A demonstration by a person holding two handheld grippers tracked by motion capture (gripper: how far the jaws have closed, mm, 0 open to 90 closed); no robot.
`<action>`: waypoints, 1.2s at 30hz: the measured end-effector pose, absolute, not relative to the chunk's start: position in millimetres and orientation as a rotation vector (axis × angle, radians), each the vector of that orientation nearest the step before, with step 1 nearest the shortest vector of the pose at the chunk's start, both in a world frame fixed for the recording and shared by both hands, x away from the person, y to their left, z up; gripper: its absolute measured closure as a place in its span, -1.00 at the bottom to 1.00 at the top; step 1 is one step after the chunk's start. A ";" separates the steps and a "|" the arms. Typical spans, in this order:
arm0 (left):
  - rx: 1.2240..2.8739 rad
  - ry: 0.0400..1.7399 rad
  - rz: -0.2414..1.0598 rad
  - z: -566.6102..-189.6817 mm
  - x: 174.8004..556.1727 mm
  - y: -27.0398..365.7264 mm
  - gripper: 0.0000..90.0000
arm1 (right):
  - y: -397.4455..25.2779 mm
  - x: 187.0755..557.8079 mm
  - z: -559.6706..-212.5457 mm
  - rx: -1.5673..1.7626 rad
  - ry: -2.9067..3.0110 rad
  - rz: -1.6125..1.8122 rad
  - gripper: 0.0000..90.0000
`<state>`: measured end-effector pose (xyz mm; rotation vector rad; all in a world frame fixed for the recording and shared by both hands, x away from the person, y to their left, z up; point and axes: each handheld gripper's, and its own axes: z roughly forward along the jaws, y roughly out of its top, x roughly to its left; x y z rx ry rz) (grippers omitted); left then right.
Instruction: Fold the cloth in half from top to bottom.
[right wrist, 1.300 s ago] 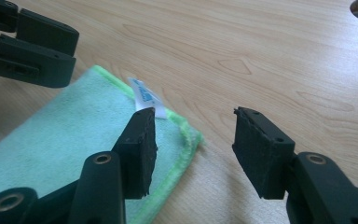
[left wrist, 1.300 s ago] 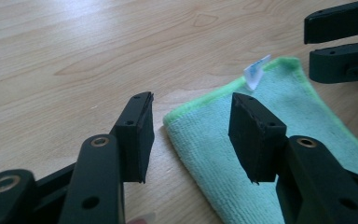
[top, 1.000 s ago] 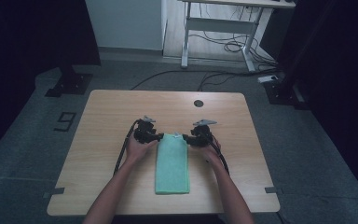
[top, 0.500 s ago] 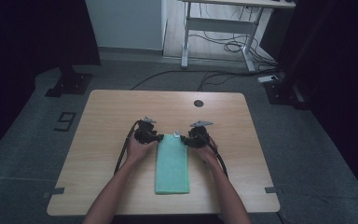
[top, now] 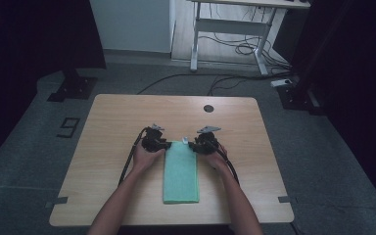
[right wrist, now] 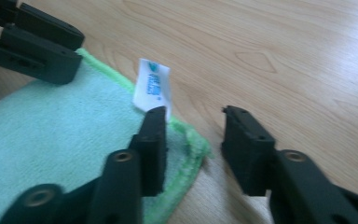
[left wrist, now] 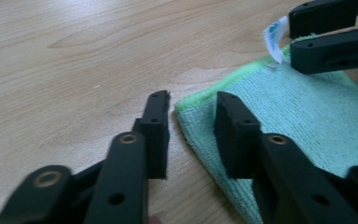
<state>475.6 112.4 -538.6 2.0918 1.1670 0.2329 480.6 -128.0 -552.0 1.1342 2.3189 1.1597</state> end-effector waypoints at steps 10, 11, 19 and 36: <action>2.092 1.140 0.211 -539.7 473.7 110.5 0.87 | -126.7 481.8 -551.2 1.138 2.372 1.205 0.87; 2.093 1.138 0.217 -539.2 473.2 110.1 0.89 | -127.2 481.9 -551.0 1.141 2.372 1.208 0.89; 2.091 1.102 0.237 -529.7 469.3 112.2 0.93 | -127.8 479.4 -545.3 1.142 2.368 1.231 0.93; 2.038 1.046 0.271 -505.1 473.0 115.0 0.93 | -133.7 476.7 -520.1 1.076 2.305 1.300 0.94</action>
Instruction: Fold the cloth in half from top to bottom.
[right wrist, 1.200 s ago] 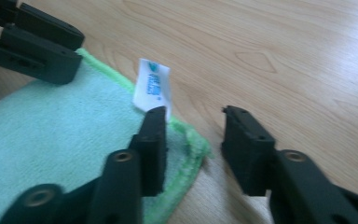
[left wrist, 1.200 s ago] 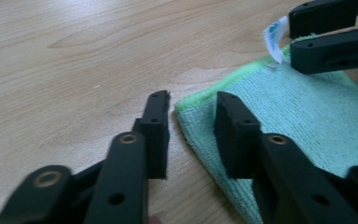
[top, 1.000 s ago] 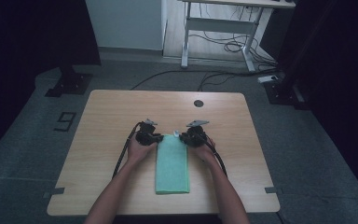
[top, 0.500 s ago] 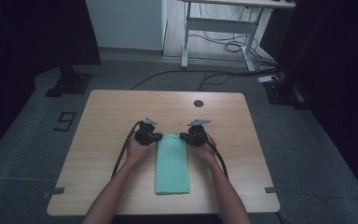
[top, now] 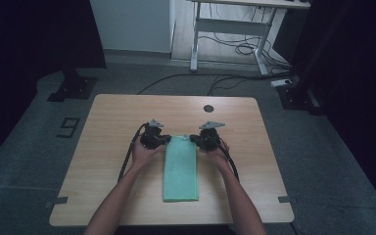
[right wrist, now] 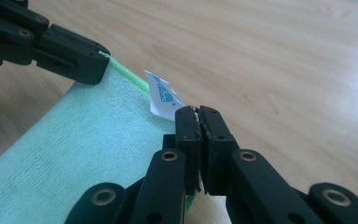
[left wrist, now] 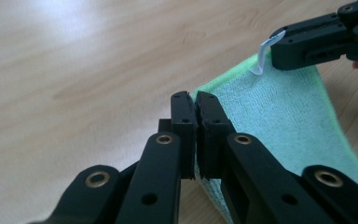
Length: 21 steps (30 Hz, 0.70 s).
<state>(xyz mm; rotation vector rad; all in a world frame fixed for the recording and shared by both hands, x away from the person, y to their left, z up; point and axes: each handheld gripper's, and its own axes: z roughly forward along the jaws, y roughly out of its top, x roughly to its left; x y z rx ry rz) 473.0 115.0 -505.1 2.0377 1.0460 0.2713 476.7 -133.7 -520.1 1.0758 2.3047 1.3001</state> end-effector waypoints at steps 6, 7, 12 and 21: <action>2.024 1.015 0.290 -492.1 473.8 110.8 0.93 | -140.4 476.3 -505.7 1.057 2.267 1.327 0.94; 2.022 1.002 0.295 -490.3 471.4 110.0 0.93 | -142.9 474.5 -502.5 1.048 2.261 1.336 0.93; 2.017 0.985 0.311 -488.0 464.8 109.8 0.93 | -144.6 468.8 -503.6 1.042 2.238 1.351 0.93; 2.021 0.948 0.349 -480.7 455.7 115.1 0.93 | -142.1 460.3 -497.9 0.992 2.223 1.386 0.93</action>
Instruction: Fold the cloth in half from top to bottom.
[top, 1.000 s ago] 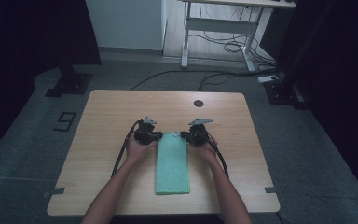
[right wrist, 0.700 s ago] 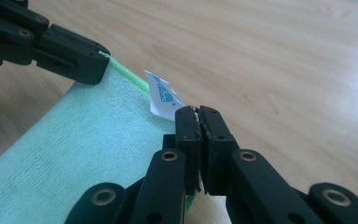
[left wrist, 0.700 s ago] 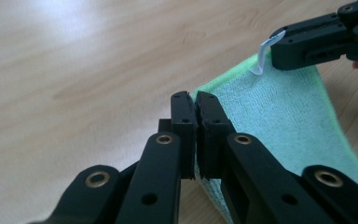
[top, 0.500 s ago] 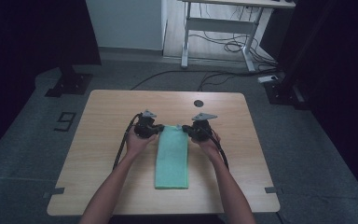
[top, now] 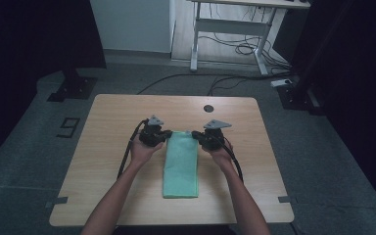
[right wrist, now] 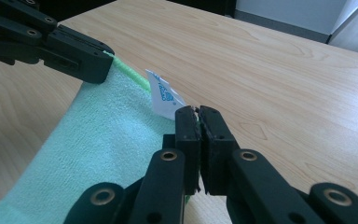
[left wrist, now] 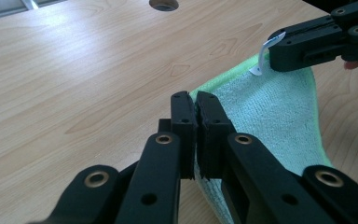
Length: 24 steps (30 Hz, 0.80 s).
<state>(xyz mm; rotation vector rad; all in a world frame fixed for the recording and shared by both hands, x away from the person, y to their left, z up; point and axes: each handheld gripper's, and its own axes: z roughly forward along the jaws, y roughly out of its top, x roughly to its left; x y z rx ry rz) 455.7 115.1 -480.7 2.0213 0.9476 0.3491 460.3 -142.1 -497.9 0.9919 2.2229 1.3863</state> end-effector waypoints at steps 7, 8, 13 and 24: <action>2.022 0.921 0.357 -481.7 447.3 118.9 0.92 | -140.5 455.1 -499.1 0.980 2.237 1.386 0.93; 2.023 0.919 0.357 -481.7 446.3 119.6 0.92 | -140.0 453.6 -499.7 0.973 2.229 1.393 0.93; 2.026 0.905 0.360 -483.0 443.1 121.9 0.92 | -139.4 447.1 -502.4 0.956 2.236 1.407 0.93; 2.012 0.857 0.372 -476.1 431.0 120.3 0.92 | -146.8 439.9 -495.4 0.943 2.228 1.440 0.93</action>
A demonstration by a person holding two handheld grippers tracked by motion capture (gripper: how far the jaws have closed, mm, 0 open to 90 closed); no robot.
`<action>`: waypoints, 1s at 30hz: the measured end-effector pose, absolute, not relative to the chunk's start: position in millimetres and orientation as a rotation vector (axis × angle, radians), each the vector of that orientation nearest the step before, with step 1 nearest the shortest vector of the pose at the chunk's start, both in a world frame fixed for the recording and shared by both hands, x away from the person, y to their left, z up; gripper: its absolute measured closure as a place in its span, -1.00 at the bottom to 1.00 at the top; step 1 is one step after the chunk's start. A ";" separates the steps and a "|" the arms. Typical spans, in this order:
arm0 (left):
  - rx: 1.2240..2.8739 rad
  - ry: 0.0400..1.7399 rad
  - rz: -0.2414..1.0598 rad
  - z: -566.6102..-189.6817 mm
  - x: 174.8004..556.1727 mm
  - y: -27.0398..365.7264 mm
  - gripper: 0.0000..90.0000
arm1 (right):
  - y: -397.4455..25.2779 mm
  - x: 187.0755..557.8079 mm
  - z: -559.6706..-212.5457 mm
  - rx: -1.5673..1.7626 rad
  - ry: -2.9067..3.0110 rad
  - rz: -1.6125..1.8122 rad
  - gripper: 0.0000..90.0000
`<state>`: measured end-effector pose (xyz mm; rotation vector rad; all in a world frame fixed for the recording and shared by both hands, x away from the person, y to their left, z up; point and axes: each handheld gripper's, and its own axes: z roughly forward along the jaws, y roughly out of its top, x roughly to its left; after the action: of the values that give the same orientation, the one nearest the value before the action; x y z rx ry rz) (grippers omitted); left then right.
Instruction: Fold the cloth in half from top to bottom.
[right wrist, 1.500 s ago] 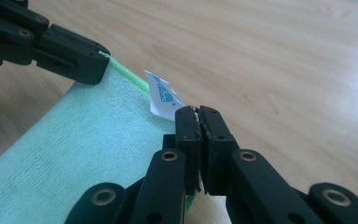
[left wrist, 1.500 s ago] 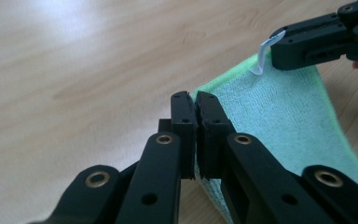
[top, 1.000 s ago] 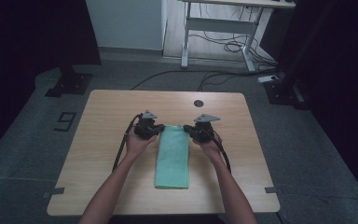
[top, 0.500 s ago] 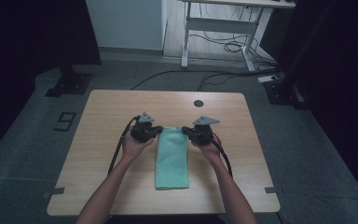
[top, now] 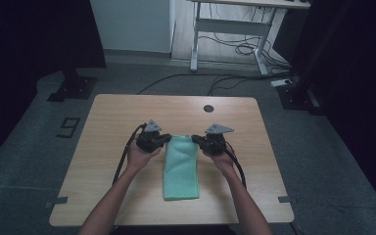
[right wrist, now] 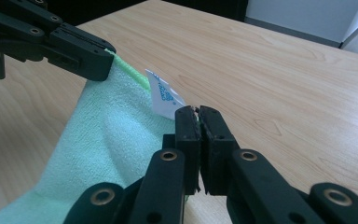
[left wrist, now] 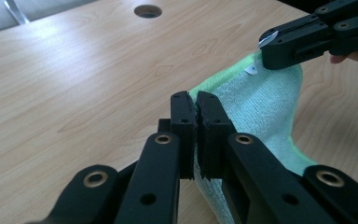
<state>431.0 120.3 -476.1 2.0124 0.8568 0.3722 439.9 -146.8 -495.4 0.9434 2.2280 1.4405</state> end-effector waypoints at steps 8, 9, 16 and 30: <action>2.008 0.846 0.379 -476.8 423.7 127.0 0.92 | -145.1 426.0 -489.2 0.892 2.228 1.471 0.93; 2.010 0.845 0.380 -477.8 422.9 126.8 0.92 | -144.5 425.4 -490.4 0.892 2.234 1.467 0.93; 2.008 0.818 0.377 -479.7 411.9 128.6 0.92 | -147.1 418.0 -494.6 0.893 2.241 1.492 0.93; 2.008 0.783 0.382 -477.0 393.6 129.6 0.91 | -149.5 392.9 -490.9 0.827 2.261 1.517 0.93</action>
<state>393.6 129.6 -477.0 2.0076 0.7829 0.3818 392.9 -149.5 -490.9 0.8269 2.2615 1.5166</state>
